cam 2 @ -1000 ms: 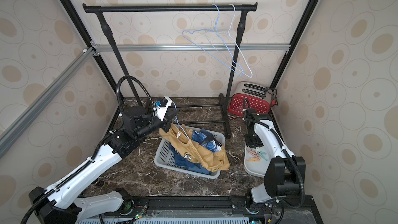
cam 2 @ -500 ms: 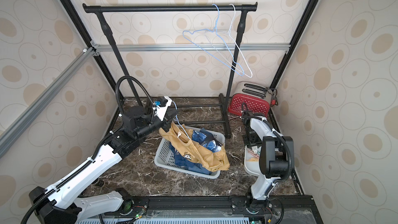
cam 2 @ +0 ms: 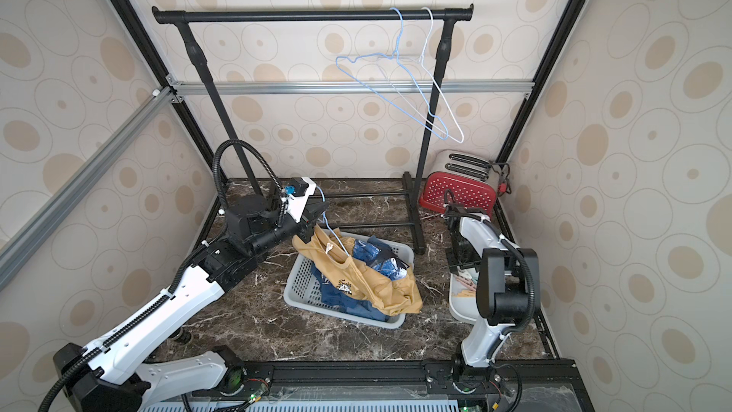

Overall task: Remove the clothespins securing t-shirts to the hanger
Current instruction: Place the clothespin in the storage box, then adjust the hanger.

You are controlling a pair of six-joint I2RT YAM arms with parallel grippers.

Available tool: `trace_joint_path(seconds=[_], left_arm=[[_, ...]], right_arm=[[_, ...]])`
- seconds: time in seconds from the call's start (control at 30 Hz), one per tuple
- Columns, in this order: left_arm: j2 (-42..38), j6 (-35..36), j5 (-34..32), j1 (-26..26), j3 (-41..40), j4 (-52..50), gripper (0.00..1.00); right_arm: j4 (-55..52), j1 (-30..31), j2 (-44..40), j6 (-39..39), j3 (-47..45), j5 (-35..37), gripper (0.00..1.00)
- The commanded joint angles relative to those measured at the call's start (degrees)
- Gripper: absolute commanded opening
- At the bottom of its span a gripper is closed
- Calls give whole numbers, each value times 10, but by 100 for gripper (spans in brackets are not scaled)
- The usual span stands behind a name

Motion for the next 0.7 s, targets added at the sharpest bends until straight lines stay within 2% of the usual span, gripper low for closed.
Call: trace_joint_path(seconds=[0.0,0.17,0.27,0.33,0.5,0.67], left_arm=[[2,-1,-1,-2,22,-7,0],[10,-1,-6,-2,45,-26,0],[15,-5,-10,-3,61,-38,0],[19,-8,-14,-6,67,-38,0],[34,6,-55,-32,86,-35,0],[58,14,-111,-65,114,-38,0]], right_arm=[[-6,-2,-92,3,-7,-16,60],[47,9,-246,-36,-77,-114,60],[79,36,-336,-56,-119,-166,60],[100,70,-386,-72,-140,-187,60],[200,218,-495,-89,-192,-188,60],[303,304,-523,-78,-189,-192,62]])
